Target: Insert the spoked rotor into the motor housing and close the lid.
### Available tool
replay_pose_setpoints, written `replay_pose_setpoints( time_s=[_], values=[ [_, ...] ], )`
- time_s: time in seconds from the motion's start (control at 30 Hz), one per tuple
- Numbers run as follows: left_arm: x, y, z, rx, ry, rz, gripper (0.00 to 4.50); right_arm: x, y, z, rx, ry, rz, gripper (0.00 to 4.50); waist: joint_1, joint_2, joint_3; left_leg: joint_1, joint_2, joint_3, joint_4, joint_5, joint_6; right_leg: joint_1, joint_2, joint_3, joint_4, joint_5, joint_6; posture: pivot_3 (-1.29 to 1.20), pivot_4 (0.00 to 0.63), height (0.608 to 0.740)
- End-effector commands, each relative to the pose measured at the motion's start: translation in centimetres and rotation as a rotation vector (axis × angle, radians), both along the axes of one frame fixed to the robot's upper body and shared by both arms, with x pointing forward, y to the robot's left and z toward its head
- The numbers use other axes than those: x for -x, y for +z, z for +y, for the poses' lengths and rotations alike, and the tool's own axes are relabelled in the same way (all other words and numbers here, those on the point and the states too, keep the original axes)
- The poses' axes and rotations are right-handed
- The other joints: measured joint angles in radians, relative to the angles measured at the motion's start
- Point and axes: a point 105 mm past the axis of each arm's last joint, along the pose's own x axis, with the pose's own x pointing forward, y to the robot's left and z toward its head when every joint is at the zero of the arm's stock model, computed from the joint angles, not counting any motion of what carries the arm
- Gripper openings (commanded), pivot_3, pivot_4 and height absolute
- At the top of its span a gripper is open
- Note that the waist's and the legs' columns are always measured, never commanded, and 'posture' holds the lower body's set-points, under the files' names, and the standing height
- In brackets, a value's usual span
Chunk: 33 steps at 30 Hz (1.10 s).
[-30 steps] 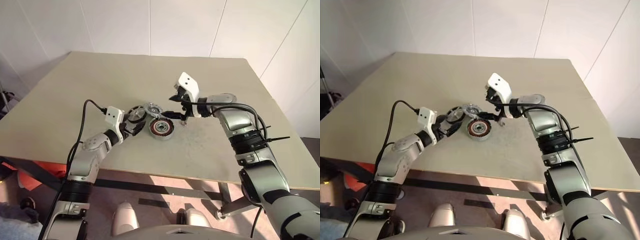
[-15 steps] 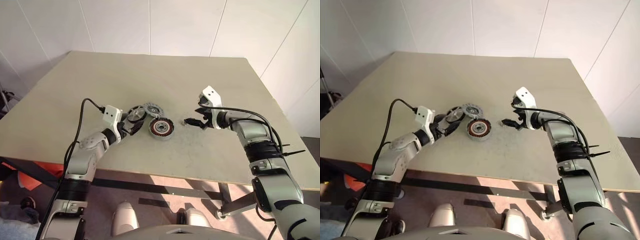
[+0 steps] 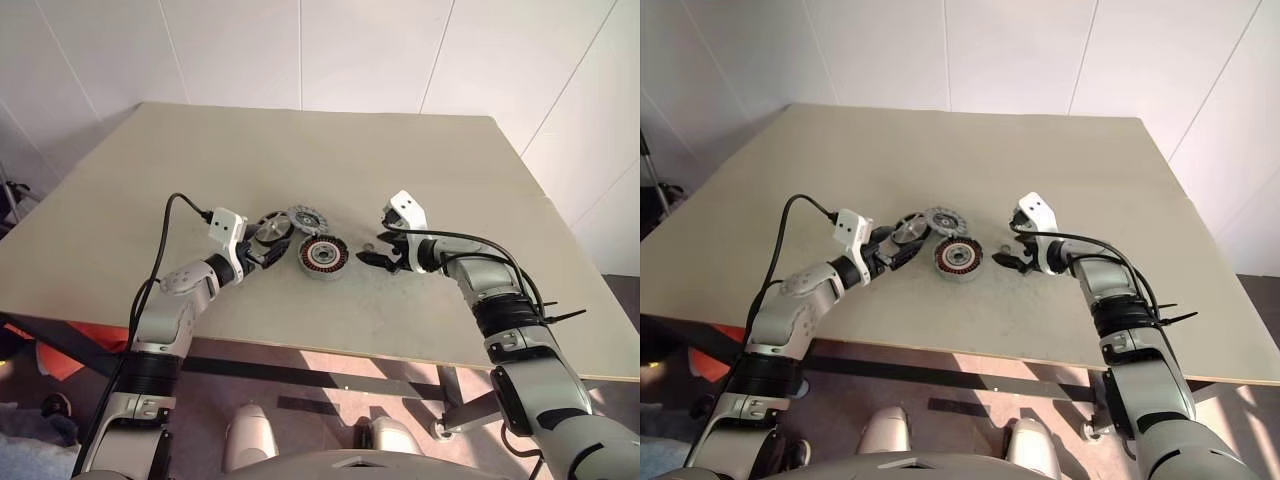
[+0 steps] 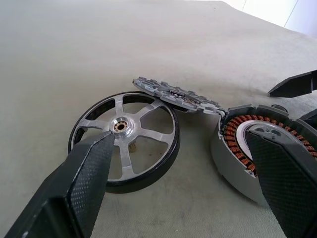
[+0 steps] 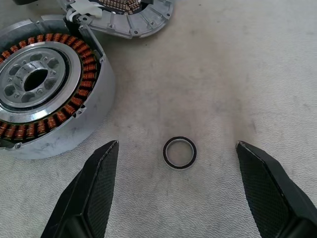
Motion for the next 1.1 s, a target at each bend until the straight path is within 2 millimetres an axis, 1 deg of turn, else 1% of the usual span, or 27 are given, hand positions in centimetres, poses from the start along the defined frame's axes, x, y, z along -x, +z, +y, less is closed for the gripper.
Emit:
replay_pose_setpoints(
  time_s=[0.03,0.1,0.3,0.37,0.43,0.53,0.63,0.73,0.83,0.9,0.93,1.0,1.07,1.1],
  values=[
    [-0.2,1.5,0.1,-0.012,-0.003,-0.053,4.5,-0.4,-0.2,-0.7,0.056,-0.003,-0.023,4.09,0.0,0.0,0.0,0.0,0.0,0.0,0.0,0.0,0.0,0.0,0.0,0.0,0.0,0.0,0.0,0.0,0.0,0.74],
    [-0.2,1.4,0.2,-0.014,-0.002,-0.052,4.5,-0.5,-0.5,-1.0,0.069,-0.007,-0.023,3.64,0.0,0.0,0.0,0.002,0.0,0.0,0.0,0.0,0.0,0.001,0.0,0.0,0.0,0.0,0.0,0.0,0.0,0.74],
    [-0.3,1.4,0.2,-0.019,-0.001,-0.052,4.5,-0.8,-0.6,-1.4,0.086,-0.011,-0.032,1.5,0.0,0.0,-0.001,0.002,0.0,0.0,0.0,0.0,0.0,0.002,0.0,0.0,0.0,0.0,0.0,0.0,0.0,0.74],
    [-0.3,1.4,0.2,-0.02,-0.002,-0.053,4.5,-0.8,-0.7,-1.4,0.091,-0.01,-0.033,0.87,0.0,0.0,-0.001,0.002,0.0,0.0,0.0,0.0,0.0,0.002,0.0,0.0,-0.001,0.0,0.0,0.0,0.0,0.74],
    [-0.3,1.4,0.2,-0.022,-0.002,-0.053,4.5,-0.8,-0.8,-1.4,0.092,-0.008,-0.031,0.87,0.0,0.0,-0.001,0.002,0.0,0.0,-0.001,0.0,0.0,0.002,0.0,-0.001,-0.001,0.0,0.0,0.0,0.0,0.74],
    [-0.3,1.4,0.2,-0.024,-0.002,-0.053,4.5,-0.8,-0.7,-1.3,0.088,-0.006,-0.032,0.73,0.0,0.0,-0.001,0.002,0.0,0.0,-0.001,0.0,0.0,0.002,0.0,0.0,-0.001,0.0,0.0,0.0,0.0,0.74],
    [-0.3,1.5,0.2,-0.024,-0.003,-0.053,4.5,-0.9,0.2,-1.0,0.065,-0.006,-0.054,0.73,0.0,0.0,-0.001,0.002,0.0,0.0,-0.001,0.0,0.0,0.002,0.0,0.0,-0.001,0.0,0.0,0.0,0.0,0.74],
    [-0.3,1.5,0.2,-0.023,-0.006,-0.052,4.5,-0.7,3.4,0.8,-0.04,0.046,-0.104,0.73,0.0,0.0,-0.001,0.001,0.0,0.0,-0.001,0.0,0.0,0.002,0.0,0.0,-0.001,0.0,0.0,0.0,0.0,0.74],
    [-0.3,1.4,0.0,-0.023,-0.01,-0.049,4.5,0.4,5.4,2.6,-0.086,0.112,-0.131,0.73,0.0,0.0,0.0,-0.001,0.0,0.0,-0.001,0.0,0.0,-0.001,0.0,0.0,-0.001,0.0,0.0,0.0,0.0,0.74],
    [-0.3,1.4,-0.1,-0.022,-0.013,-0.048,4.5,1.1,6.2,3.7,-0.096,0.146,-0.143,0.73,0.0,0.0,0.0,-0.001,0.0,0.0,-0.002,0.0,0.0,-0.001,0.0,0.0,-0.002,0.0,0.0,0.0,0.0,0.74],
    [-0.3,1.3,-0.1,-0.022,-0.013,-0.048,4.5,1.3,6.3,3.9,-0.097,0.151,-0.145,0.73,0.001,0.0,0.0,-0.001,0.0,0.0,-0.002,0.0,0.0,-0.001,0.001,0.0,-0.002,0.0,0.0,0.0,0.0,0.74],
    [-0.4,1.3,-0.2,-0.022,-0.017,-0.047,4.5,1.9,6.8,5.0,-0.107,0.18,-0.152,0.73,0.001,0.0,0.0,0.0,0.0,0.0,-0.002,0.0,0.0,0.0,0.0,0.0,-0.002,0.0,0.0,0.0,0.0,0.74],
    [-0.4,1.3,-0.3,-0.021,-0.02,-0.046,4.5,2.6,7.0,6.1,-0.12,0.213,-0.144,0.73,0.001,0.0,0.0,0.0,0.0,0.0,-0.002,0.0,0.0,0.0,0.0,0.0,-0.002,0.0,0.0,0.0,0.0,0.74],
    [-0.4,1.3,-0.3,-0.021,-0.02,-0.046,4.5,2.9,6.7,6.6,-0.122,0.227,-0.133,0.73,0.001,0.0,0.0,0.0,0.0,0.0,-0.002,0.0,0.0,0.0,0.0,0.0,-0.002,0.0,0.0,0.0,0.0,0.74]
  ],
)
